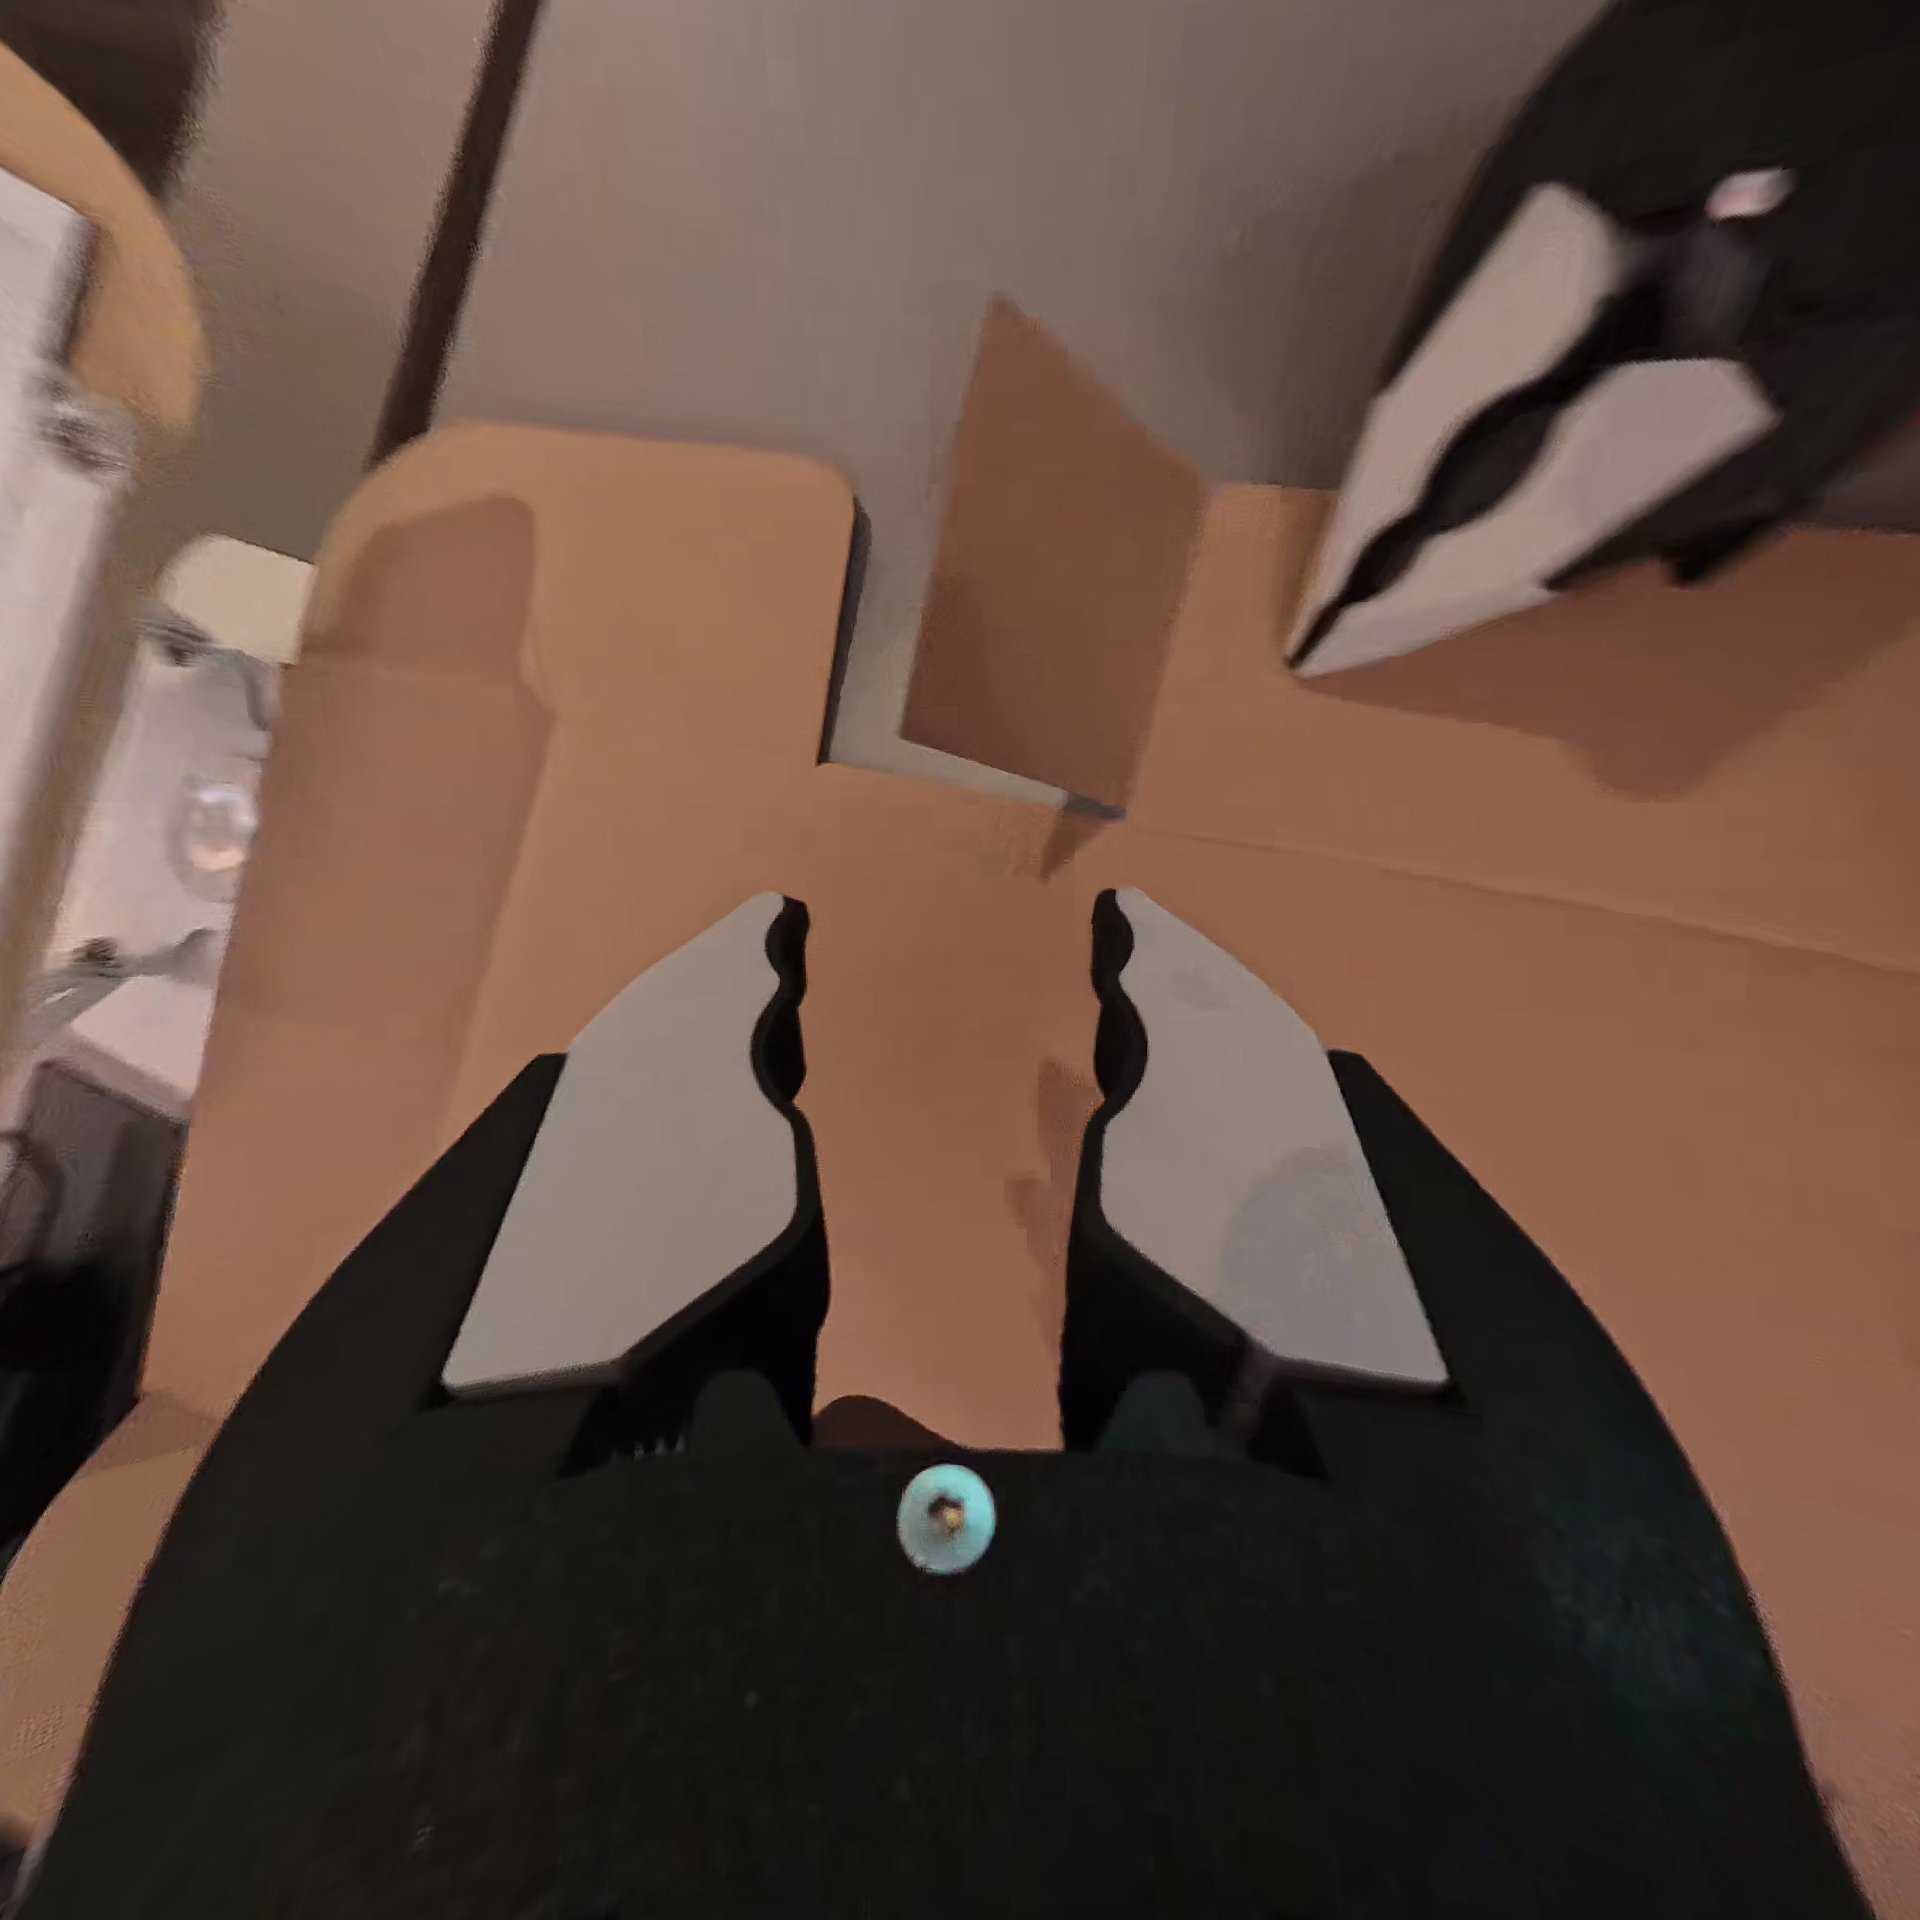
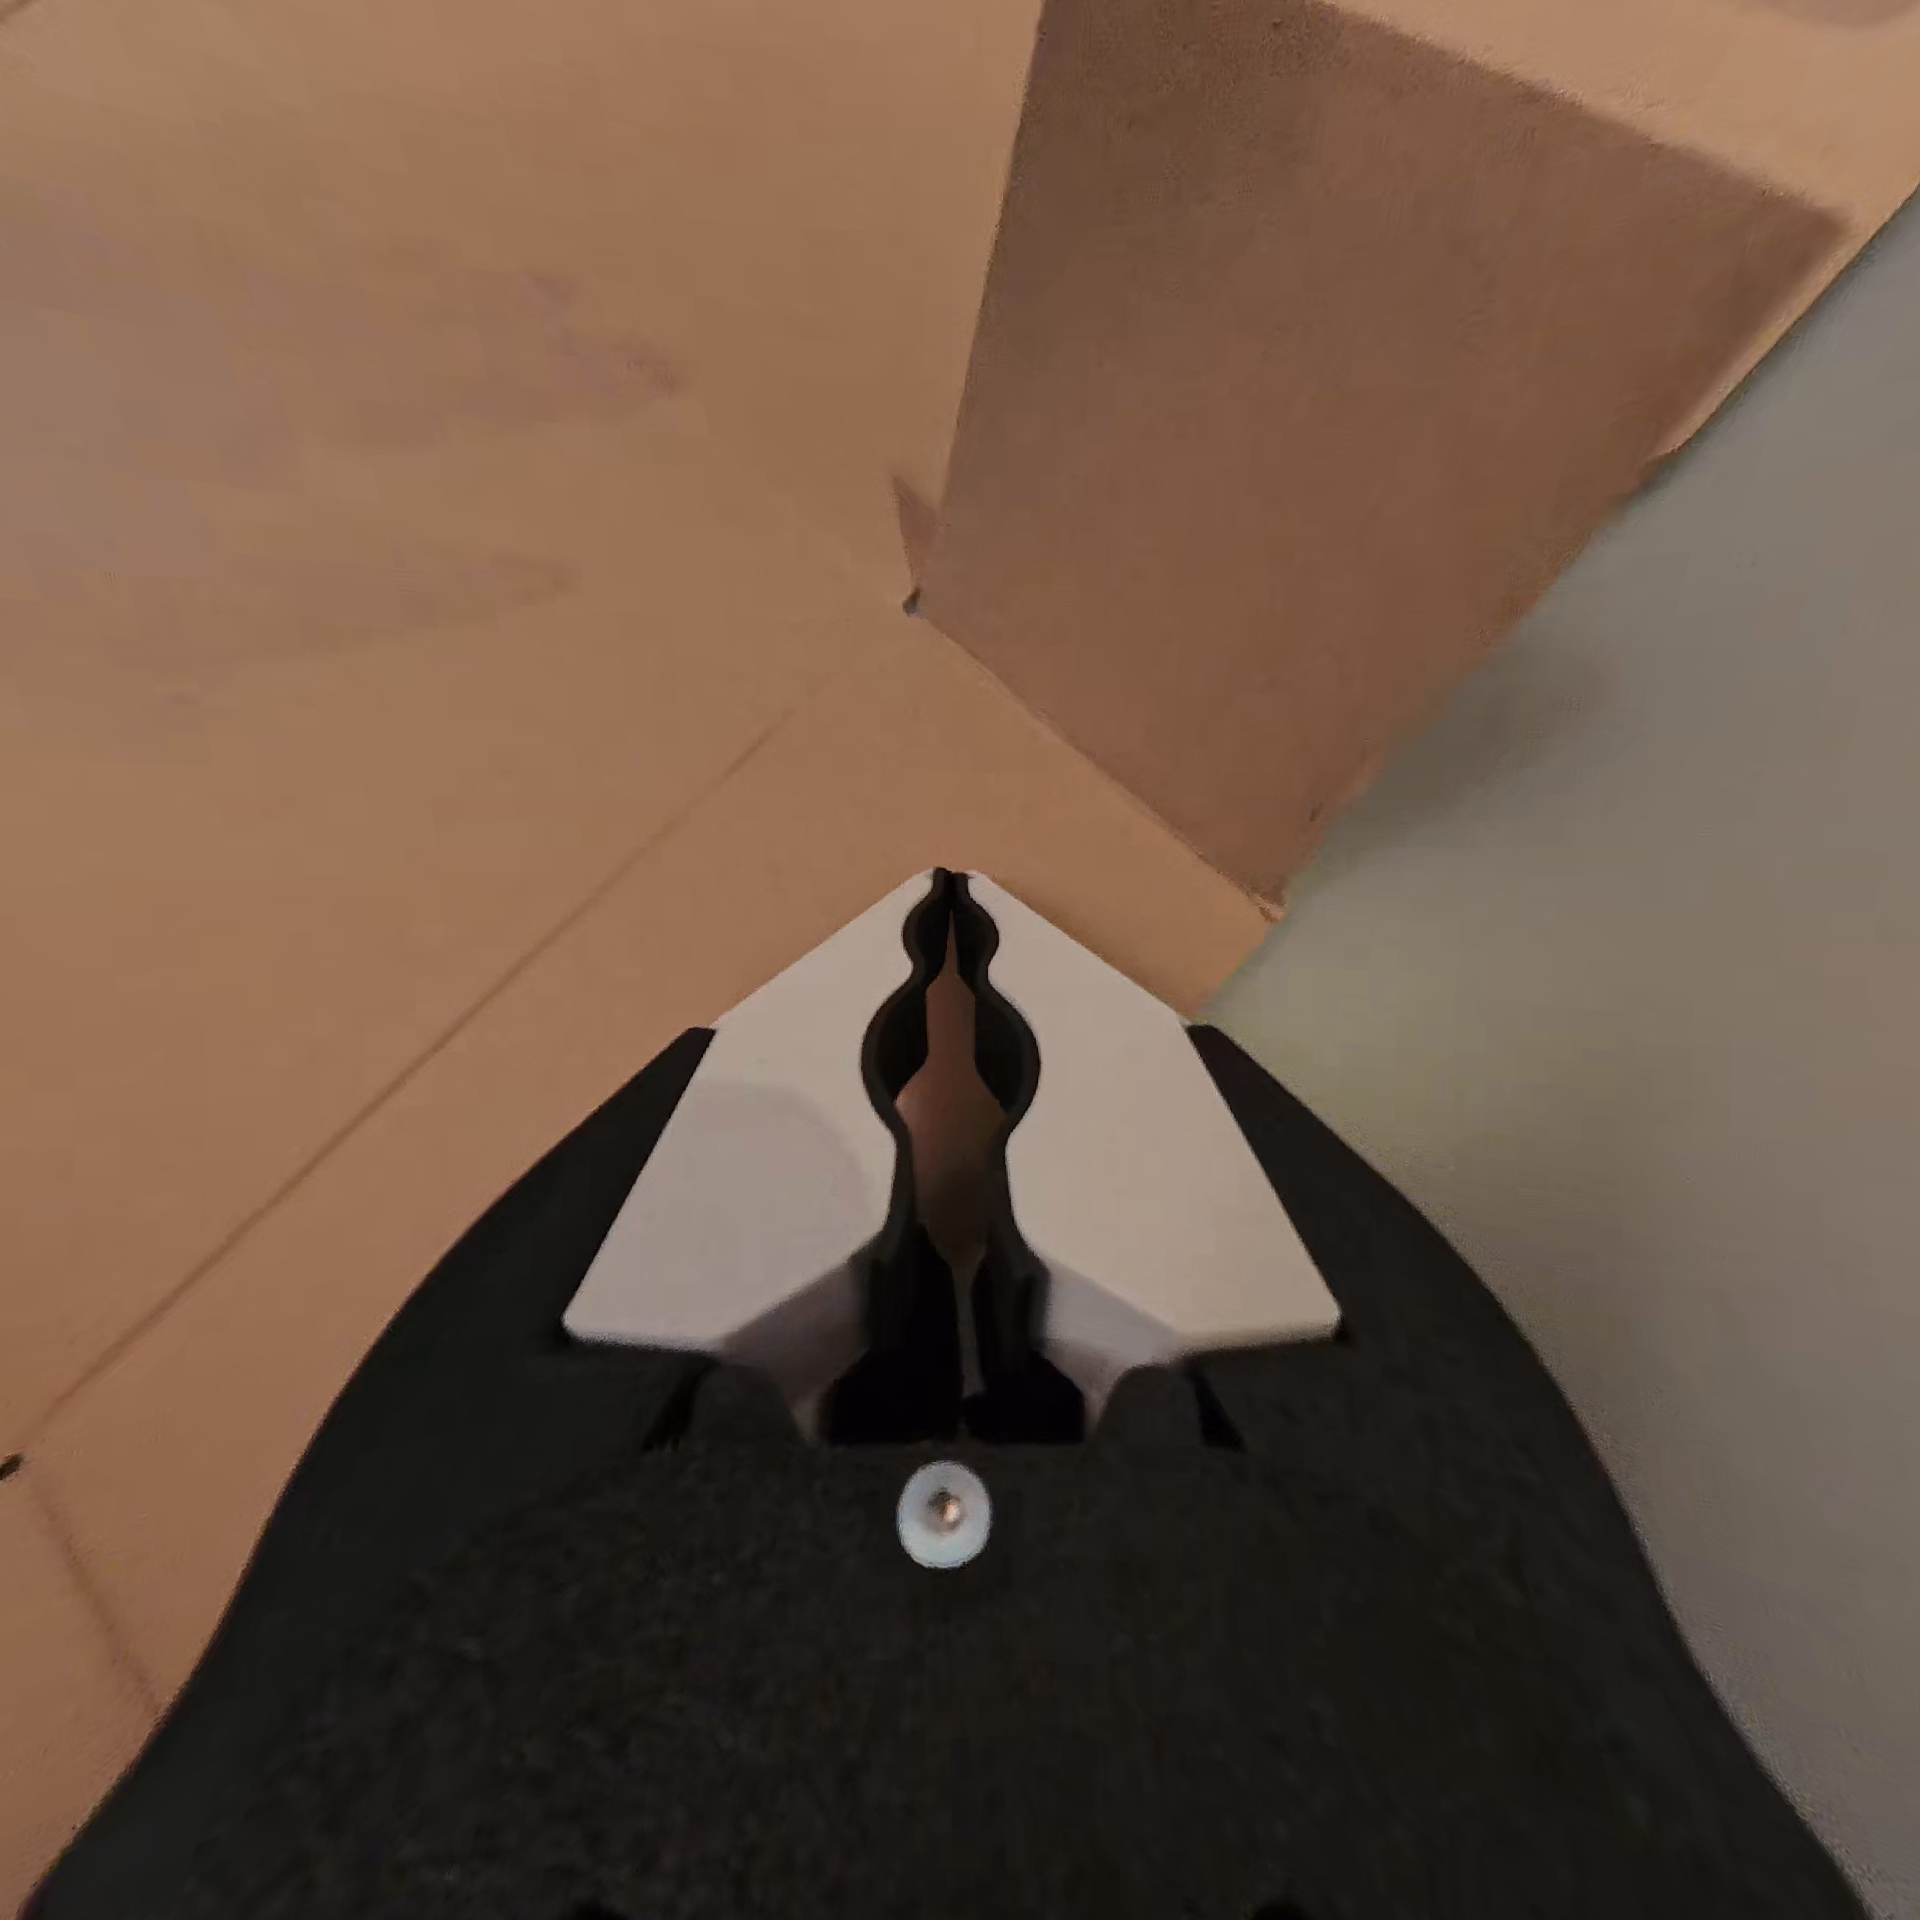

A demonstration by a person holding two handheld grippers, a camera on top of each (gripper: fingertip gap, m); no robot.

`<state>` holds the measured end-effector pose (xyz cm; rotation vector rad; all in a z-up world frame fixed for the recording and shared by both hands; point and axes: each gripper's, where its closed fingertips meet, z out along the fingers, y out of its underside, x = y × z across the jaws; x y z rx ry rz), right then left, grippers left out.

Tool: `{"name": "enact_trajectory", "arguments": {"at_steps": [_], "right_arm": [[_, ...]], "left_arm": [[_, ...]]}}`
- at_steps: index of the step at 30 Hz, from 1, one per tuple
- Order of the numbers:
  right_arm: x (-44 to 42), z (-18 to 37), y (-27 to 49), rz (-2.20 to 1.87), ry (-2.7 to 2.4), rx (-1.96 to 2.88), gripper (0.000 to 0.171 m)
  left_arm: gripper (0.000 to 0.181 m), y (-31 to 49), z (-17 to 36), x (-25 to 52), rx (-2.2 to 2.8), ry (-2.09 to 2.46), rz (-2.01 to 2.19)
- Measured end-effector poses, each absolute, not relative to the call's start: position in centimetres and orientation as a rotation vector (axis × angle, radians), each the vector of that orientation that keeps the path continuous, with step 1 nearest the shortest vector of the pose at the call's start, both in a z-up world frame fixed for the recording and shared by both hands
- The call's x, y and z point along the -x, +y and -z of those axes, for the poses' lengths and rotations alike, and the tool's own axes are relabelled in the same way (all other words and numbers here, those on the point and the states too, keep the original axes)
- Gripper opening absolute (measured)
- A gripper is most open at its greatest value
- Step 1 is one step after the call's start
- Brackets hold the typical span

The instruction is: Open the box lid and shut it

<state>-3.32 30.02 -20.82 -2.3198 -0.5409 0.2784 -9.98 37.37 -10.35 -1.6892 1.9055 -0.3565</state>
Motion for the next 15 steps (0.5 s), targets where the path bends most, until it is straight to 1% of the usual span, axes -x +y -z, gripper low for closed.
{"name": "enact_trajectory", "arguments": {"at_steps": [2, 4, 6, 8, 11, 13, 15], "right_arm": [[3.3, 21.3, 30.1, -0.229, -0.561, 2.317, 0.000], [3.3, 21.3, 30.1, -0.200, -0.553, 2.311, 0.000], [3.3, 21.3, 30.1, -0.166, -0.555, 2.293, 0.000], [3.3, 21.3, 30.1, -0.164, -0.541, 2.264, 0.000], [3.3, 21.3, 30.1, -0.207, -0.518, 2.251, 0.000], [3.3, 21.4, 30.1, -0.218, -0.515, 2.260, 0.000], [3.3, 21.4, 30.1, -0.227, -0.507, 2.255, 0.000]], "left_arm": [[0.056, 38.2, 13.1, 7.2, 1.751, 1.938, 0.425], [0.055, 38.0, 14.2, 4.9, 1.746, 1.962, 0.534], [0.043, 37.1, 14.8, 3.6, 1.713, 2.017, 0.607], [0.033, 37.6, 15.4, 3.1, 1.691, 2.014, 0.538], [0.013, 37.2, 14.6, 3.0, 1.621, 1.990, 0.576], [0.004, 35.0, 13.7, 3.7, 1.543, 2.021, 0.690], [0.001, 32.9, 13.7, 4.5, 1.456, 2.050, 0.688]]}}
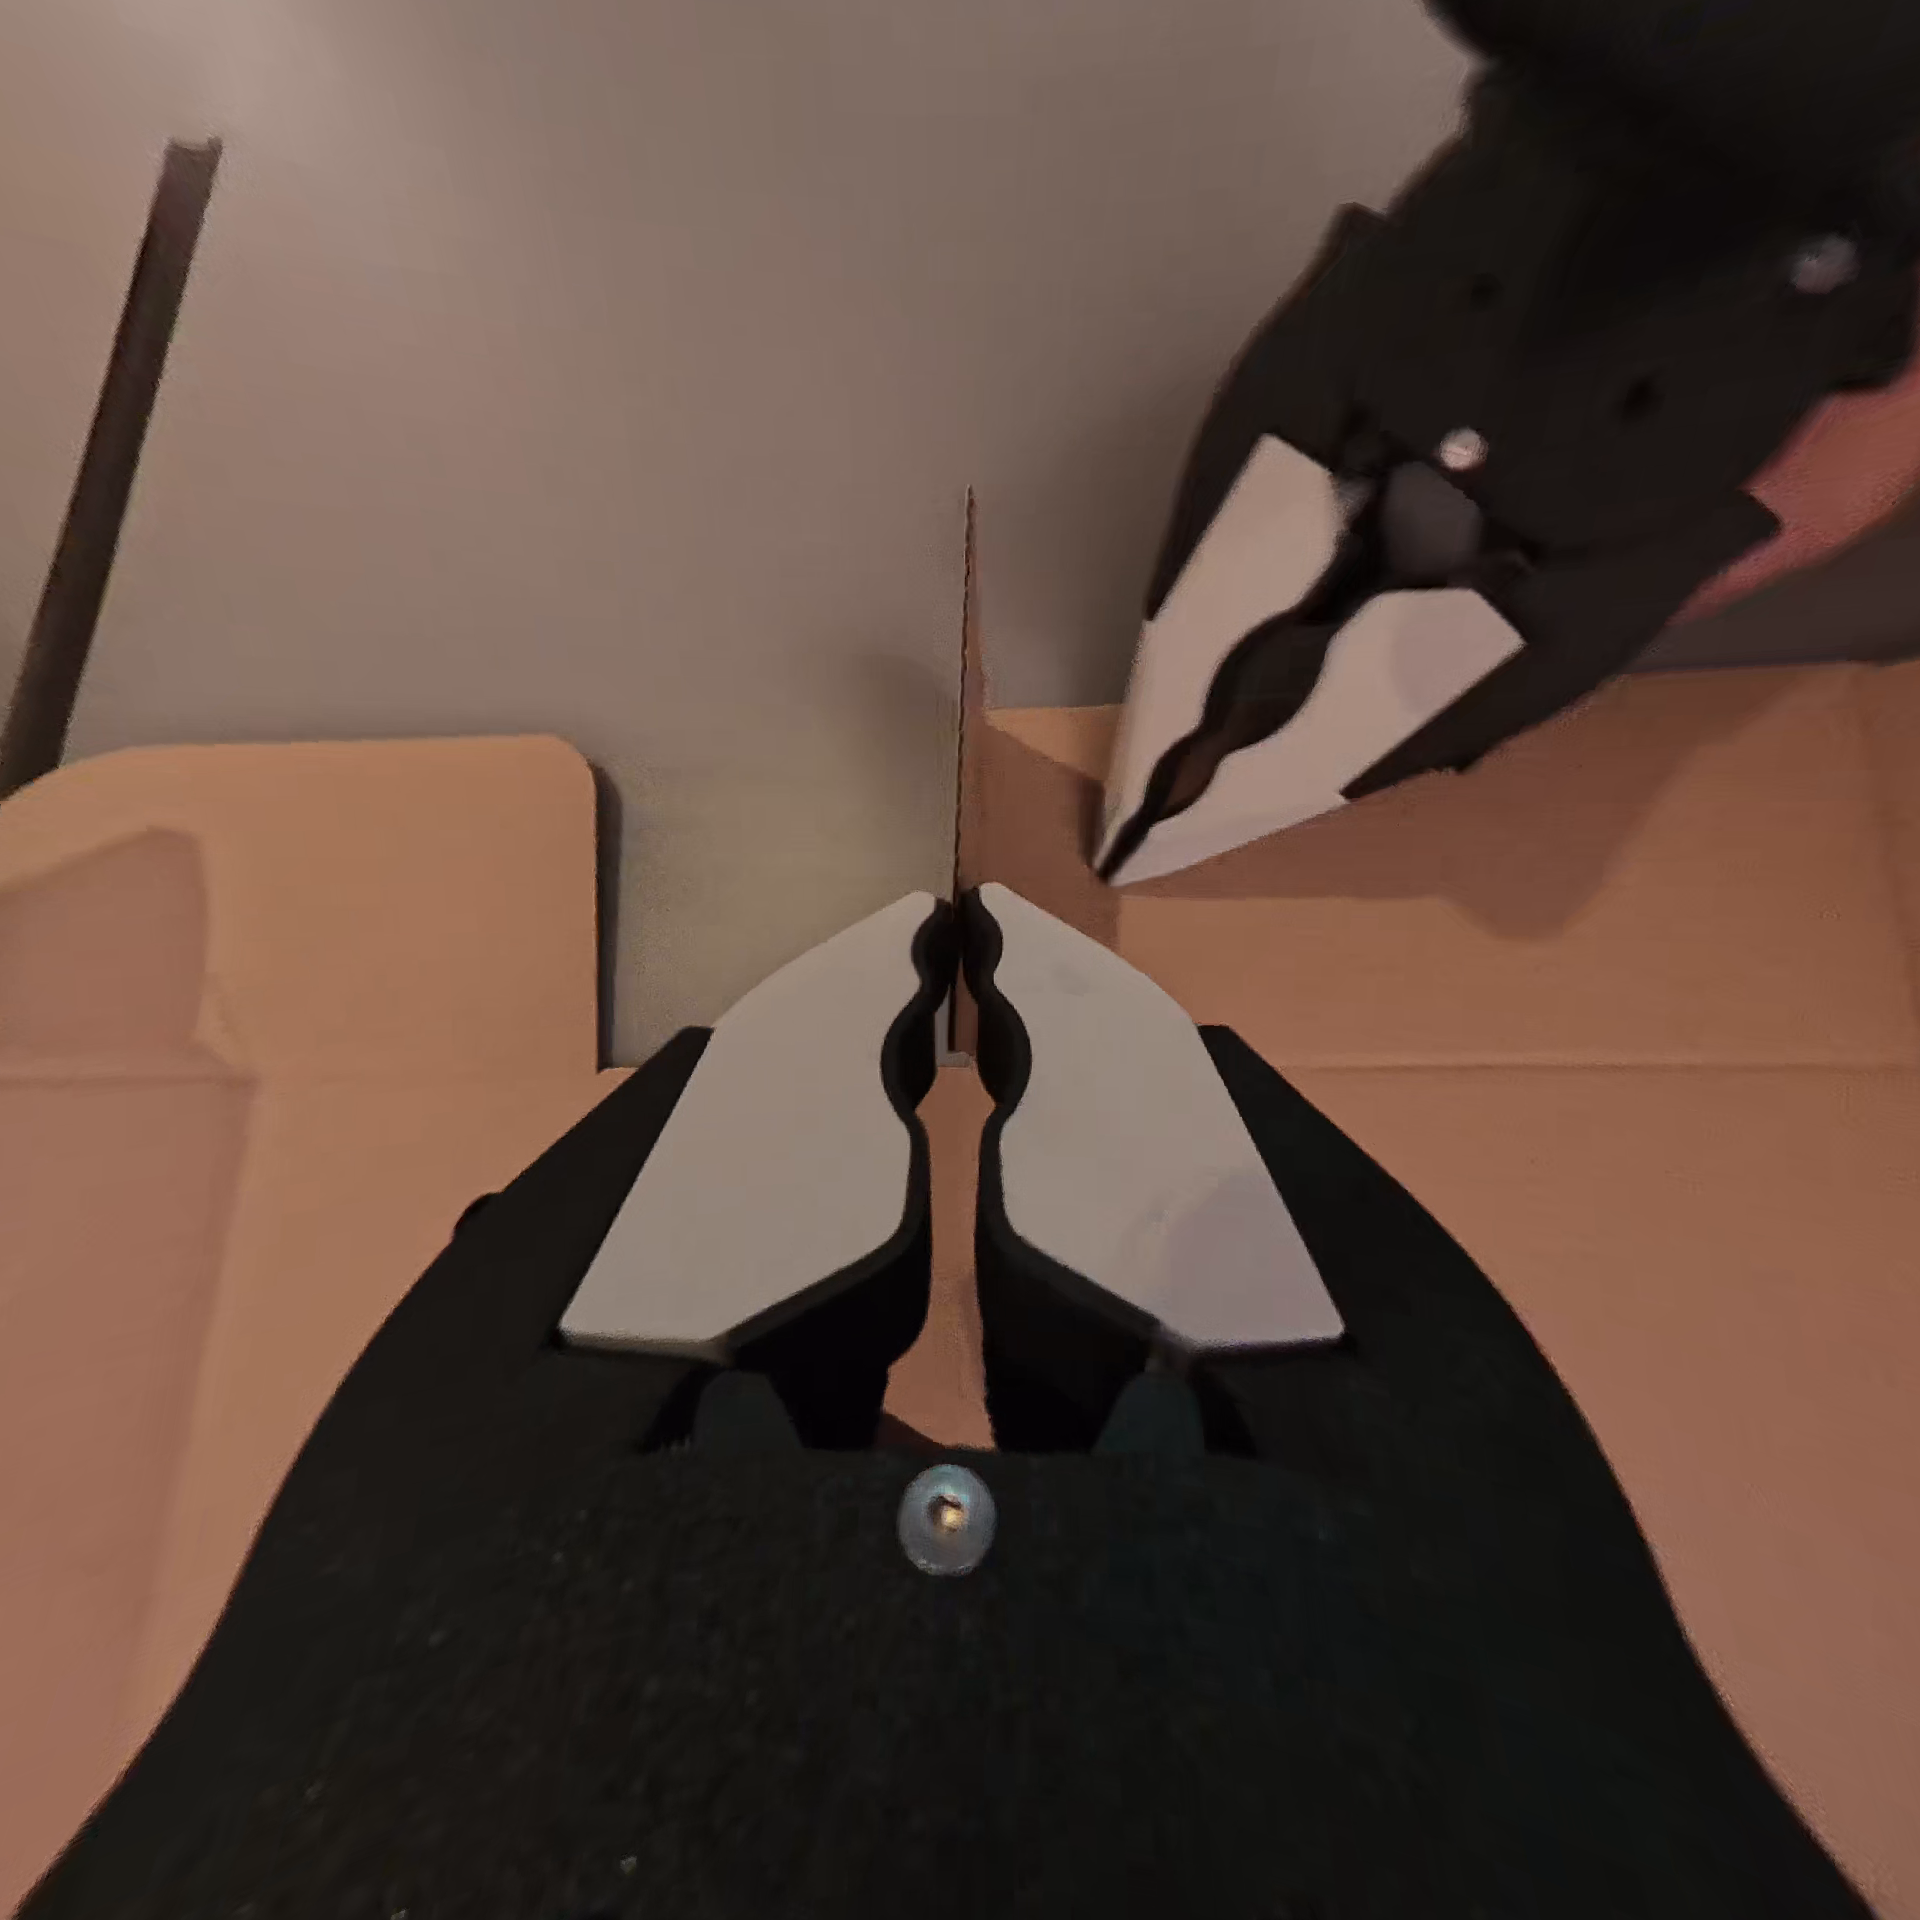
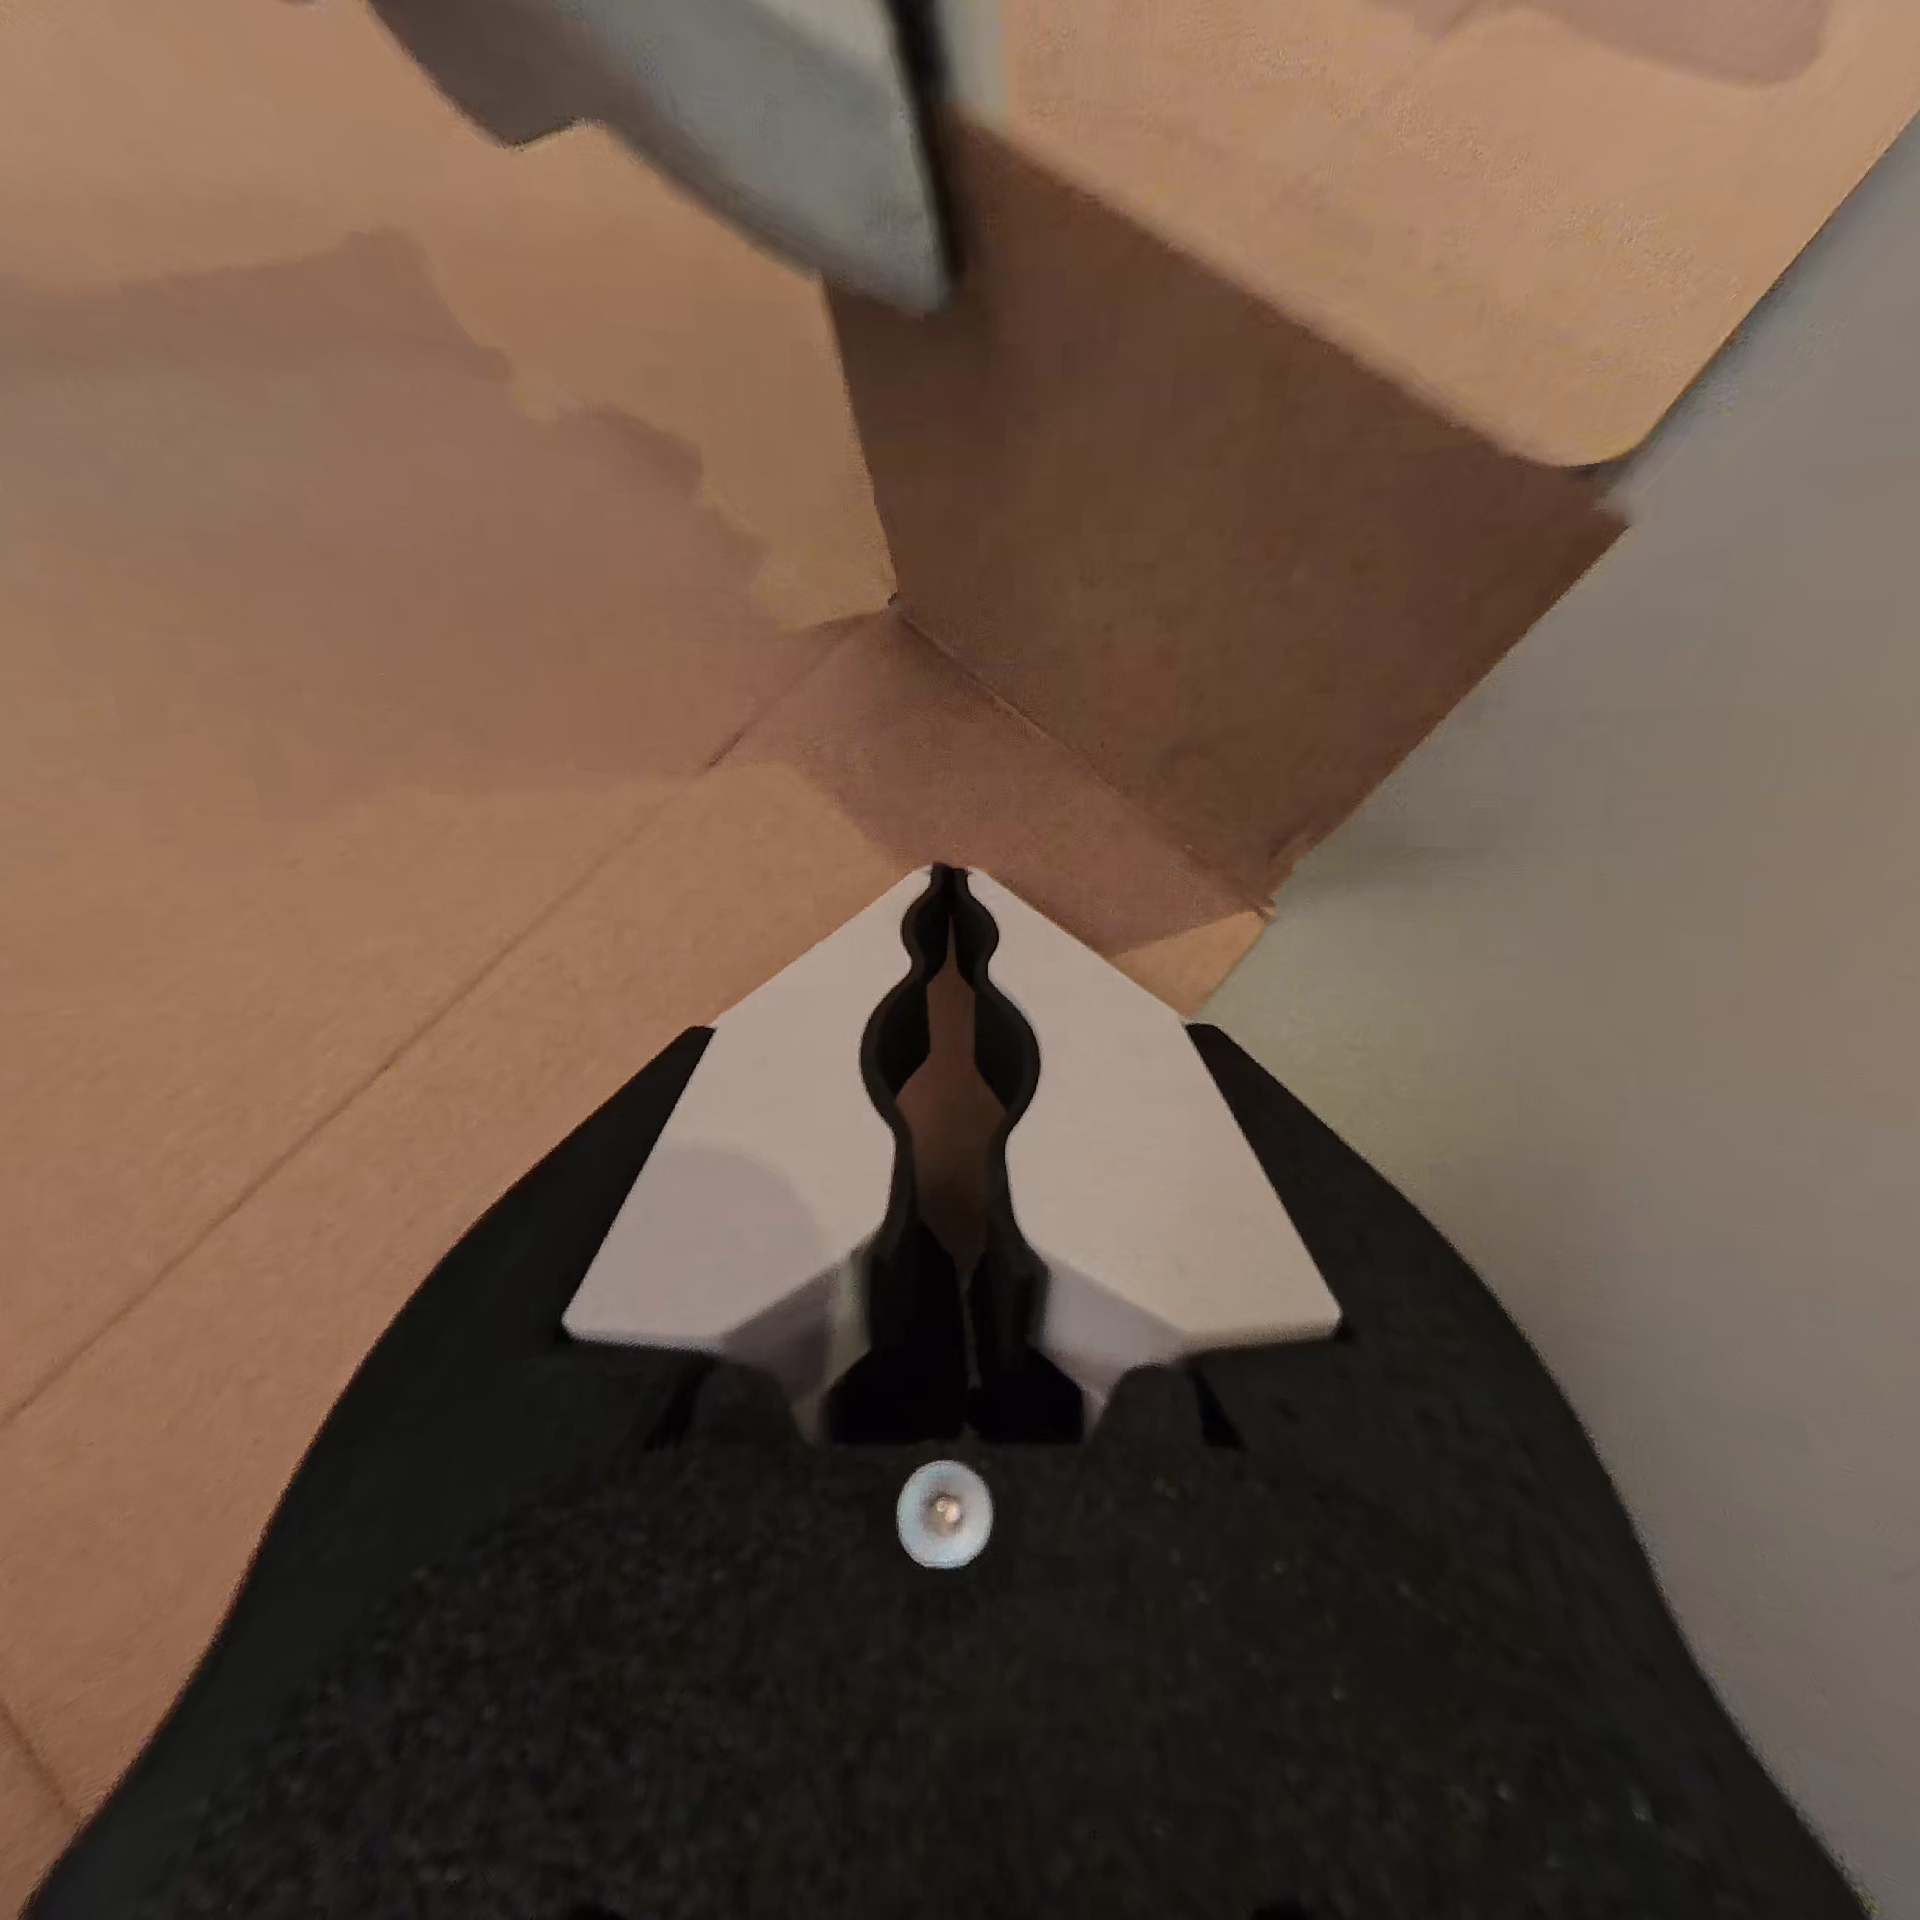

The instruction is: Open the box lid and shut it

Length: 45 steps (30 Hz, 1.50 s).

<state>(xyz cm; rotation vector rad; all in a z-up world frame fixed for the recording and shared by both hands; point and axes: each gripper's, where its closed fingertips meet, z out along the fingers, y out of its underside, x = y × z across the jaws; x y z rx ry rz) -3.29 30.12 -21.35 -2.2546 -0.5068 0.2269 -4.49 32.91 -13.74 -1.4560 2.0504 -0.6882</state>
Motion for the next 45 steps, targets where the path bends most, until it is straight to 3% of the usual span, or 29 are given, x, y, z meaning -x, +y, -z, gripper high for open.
{"name": "enact_trajectory", "arguments": {"at_steps": [5, 15, 21, 28, 34, 40, 42, 45], "right_arm": [[3.6, 21.2, 28.6, -0.110, -0.616, 2.237, 0.000], [4.4, 21.3, 22.7, -0.268, -0.585, 2.317, 0.000], [4.4, 21.4, 22.4, -0.175, -0.598, 2.320, 0.000], [4.3, 21.4, 22.6, -0.212, -0.576, 2.293, 0.000], [4.3, 21.4, 22.7, -0.224, -0.579, 2.291, 0.000], [4.5, 20.9, 22.2, -0.356, -0.517, 2.259, 0.000], [4.1, 18.9, 21.4, -0.384, -0.478, 2.205, 0.014], [4.2, 16.2, 17.7, -0.516, -0.415, 2.133, 0.016]], "left_arm": [[0.003, 29.8, 14.8, 5.2, 1.294, 2.076, 0.485], [0.016, 26.3, 20.6, 5.8, 1.225, 2.043, 0.333], [0.017, 26.2, 20.8, 5.6, 1.246, 2.008, 0.327], [0.001, 30.2, 14.6, 4.1, 1.253, 1.893, 0.256], [0.007, 35.7, 13.7, 1.6, 1.506, 1.901, 0.436], [0.014, 35.9, 12.2, 1.9, 1.525, 1.815, 0.534], [0.026, 35.1, 10.2, 2.8, 1.470, 1.762, 0.524], [0.019, 31.7, 7.6, 4.5, 1.363, 1.740, 0.619]]}}
